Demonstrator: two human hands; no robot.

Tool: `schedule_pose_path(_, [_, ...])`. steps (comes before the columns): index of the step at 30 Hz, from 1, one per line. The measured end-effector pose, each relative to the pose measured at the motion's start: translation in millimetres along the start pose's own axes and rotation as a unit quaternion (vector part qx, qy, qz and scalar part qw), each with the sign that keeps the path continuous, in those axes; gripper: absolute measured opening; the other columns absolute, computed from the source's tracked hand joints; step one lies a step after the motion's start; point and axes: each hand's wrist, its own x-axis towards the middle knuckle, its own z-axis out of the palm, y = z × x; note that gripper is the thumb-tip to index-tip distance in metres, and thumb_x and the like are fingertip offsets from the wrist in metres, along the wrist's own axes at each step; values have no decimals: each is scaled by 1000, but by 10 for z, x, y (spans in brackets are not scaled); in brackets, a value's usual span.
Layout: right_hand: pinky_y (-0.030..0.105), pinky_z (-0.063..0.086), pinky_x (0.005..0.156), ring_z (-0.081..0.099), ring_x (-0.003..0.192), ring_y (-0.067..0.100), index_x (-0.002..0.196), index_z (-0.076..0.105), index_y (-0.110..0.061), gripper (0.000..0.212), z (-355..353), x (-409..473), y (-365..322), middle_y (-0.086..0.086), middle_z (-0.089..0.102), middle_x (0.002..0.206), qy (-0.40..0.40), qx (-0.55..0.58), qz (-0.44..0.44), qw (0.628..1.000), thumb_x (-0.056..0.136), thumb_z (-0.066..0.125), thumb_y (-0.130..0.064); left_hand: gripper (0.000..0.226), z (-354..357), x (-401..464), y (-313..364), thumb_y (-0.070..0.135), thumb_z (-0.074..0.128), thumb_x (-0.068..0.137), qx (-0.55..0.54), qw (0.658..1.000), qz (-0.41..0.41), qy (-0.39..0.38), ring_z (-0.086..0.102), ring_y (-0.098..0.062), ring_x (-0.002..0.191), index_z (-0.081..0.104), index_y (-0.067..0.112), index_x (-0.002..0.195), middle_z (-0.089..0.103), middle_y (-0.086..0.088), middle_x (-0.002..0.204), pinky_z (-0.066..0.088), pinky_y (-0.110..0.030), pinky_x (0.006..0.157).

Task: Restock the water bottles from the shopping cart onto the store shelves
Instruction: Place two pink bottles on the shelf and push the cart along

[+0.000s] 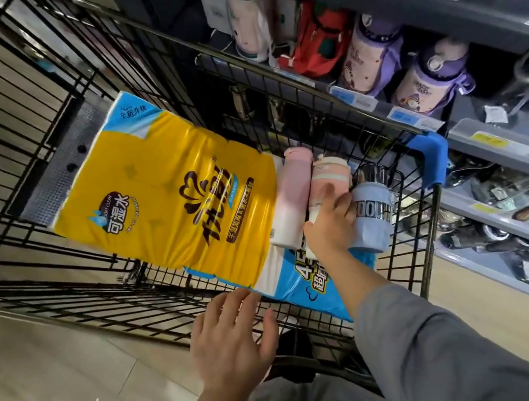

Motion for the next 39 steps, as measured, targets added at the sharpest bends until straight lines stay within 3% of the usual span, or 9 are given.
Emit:
schedule_pose_path(6, [47,29,109,21,135,40,148,16,-19,85,37,-241,-16,21,17,150,15,76,13,997,79,65,-12,32,15,2,-5,40,51,84,-11,1000,2,-4,65,-23,86,74,19,89,71,4,94,47,-33,67])
schedule_pose_path(11, [43,37,104,24,132,35,146,18,-19,92,112,-489,84,17,24,145,21,57,-7,998,72,72,-22,34,-14,-1,1,41,50,84,-20,999,-12,-26,64,-22,87,75,19,90,71,3,95,45,-32,67])
schedule_pose_path(14, [43,45,93,26,129,37,147,10,-22,97,61,-455,59,16,19,145,-6,33,1,999,73,73,-28,38,-57,39,15,45,47,83,-24,993,-45,-104,64,-21,90,73,20,97,70,3,100,47,-33,69])
schedule_pose_path(19, [41,51,78,43,119,39,148,1,-24,101,1,-405,51,15,13,146,-53,-3,-5,999,78,72,-41,52,-150,374,26,50,54,87,-80,969,-119,-204,53,-15,113,45,31,135,50,8,132,48,-28,77])
schedule_pose_path(24, [38,52,77,53,110,35,150,-3,-23,97,-20,-427,71,14,11,150,-54,-32,-6,998,84,68,-35,63,410,1278,91,46,52,91,-84,975,-58,-198,48,-19,119,25,29,145,37,2,143,47,-28,76])
schedule_pose_path(29, [38,51,81,49,115,37,150,-9,-25,99,-45,-394,122,14,5,154,-84,-52,-22,995,86,66,-33,76,1299,1790,141,47,54,90,-112,945,-95,-293,38,-28,128,16,20,150,34,-10,144,39,-40,100])
schedule_pose_path(33, [40,51,82,43,120,38,150,-10,-27,99,-39,-365,136,13,5,153,-83,-58,-13,995,86,65,-34,84,1569,1794,208,44,59,89,-152,935,-137,-289,31,-29,136,10,18,151,28,-12,151,25,-37,110])
schedule_pose_path(36, [41,51,84,42,121,39,150,-10,-27,97,-13,-343,151,14,4,154,-85,-56,-14,995,86,64,-30,95,1631,1770,223,50,64,83,-161,921,-202,-292,37,-29,133,3,27,151,32,-9,148,36,-42,104])
schedule_pose_path(39, [39,51,83,45,119,38,149,-10,-26,96,1,-349,152,14,4,154,-85,-65,-18,994,87,63,-31,94,1592,1693,129,51,65,81,-122,930,-184,-295,46,-30,124,2,35,150,40,-9,141,48,-46,92])
